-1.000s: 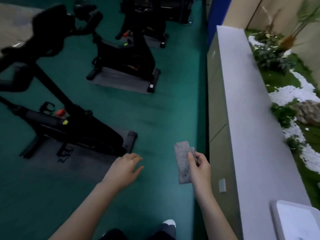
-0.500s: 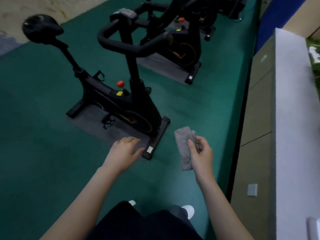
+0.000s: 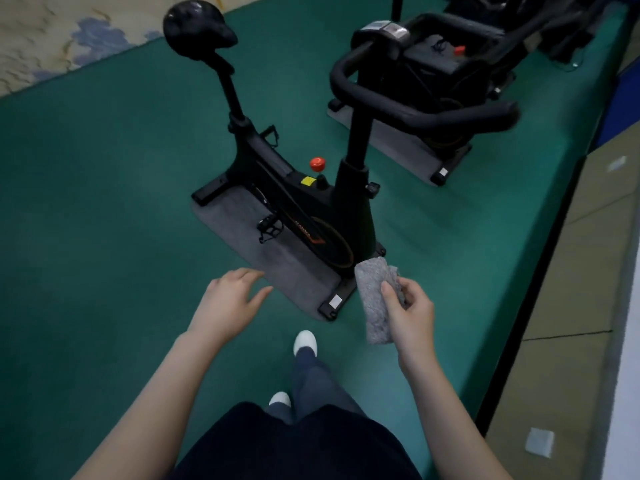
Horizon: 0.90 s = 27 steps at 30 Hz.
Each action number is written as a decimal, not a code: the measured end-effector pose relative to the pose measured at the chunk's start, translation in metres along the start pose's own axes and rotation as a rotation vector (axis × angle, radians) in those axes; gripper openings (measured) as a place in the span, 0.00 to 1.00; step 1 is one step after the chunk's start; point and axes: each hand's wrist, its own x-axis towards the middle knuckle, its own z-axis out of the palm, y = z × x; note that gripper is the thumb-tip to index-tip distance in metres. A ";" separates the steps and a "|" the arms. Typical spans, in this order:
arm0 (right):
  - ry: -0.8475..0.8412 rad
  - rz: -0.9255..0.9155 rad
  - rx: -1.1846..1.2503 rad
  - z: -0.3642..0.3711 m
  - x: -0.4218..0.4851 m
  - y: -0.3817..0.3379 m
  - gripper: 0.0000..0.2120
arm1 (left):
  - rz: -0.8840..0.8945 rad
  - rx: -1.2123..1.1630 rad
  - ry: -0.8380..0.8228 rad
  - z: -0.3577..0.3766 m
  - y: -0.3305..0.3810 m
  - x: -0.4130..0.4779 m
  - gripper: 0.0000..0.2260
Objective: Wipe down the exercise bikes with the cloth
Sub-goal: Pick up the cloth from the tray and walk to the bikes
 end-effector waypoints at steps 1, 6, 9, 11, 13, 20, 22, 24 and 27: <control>-0.017 0.005 -0.004 0.008 0.006 -0.003 0.07 | -0.019 -0.006 0.000 -0.003 -0.006 0.004 0.19; -0.074 -0.009 -0.020 0.050 0.048 -0.021 0.09 | -0.078 -0.026 0.006 -0.024 -0.030 0.044 0.20; -0.111 -0.010 -0.031 0.077 0.080 -0.034 0.09 | -0.082 -0.039 0.011 -0.042 -0.037 0.078 0.21; -0.131 -0.022 -0.045 0.095 0.099 -0.044 0.09 | -0.073 -0.042 0.019 -0.056 -0.039 0.100 0.21; -0.137 -0.038 -0.054 0.109 0.116 -0.056 0.08 | -0.059 -0.035 0.033 -0.070 -0.040 0.121 0.21; -0.120 -0.037 -0.053 0.140 0.158 -0.077 0.05 | 0.001 -0.053 0.057 -0.103 -0.049 0.190 0.22; -0.102 -0.005 -0.045 0.149 0.164 -0.079 0.06 | 0.024 -0.058 0.058 -0.112 -0.057 0.210 0.24; -0.084 0.022 -0.039 0.160 0.168 -0.082 0.08 | 0.046 -0.064 0.058 -0.121 -0.066 0.229 0.24; -0.032 0.045 -0.002 0.181 0.172 -0.092 0.05 | 0.099 -0.068 0.049 -0.134 -0.081 0.259 0.21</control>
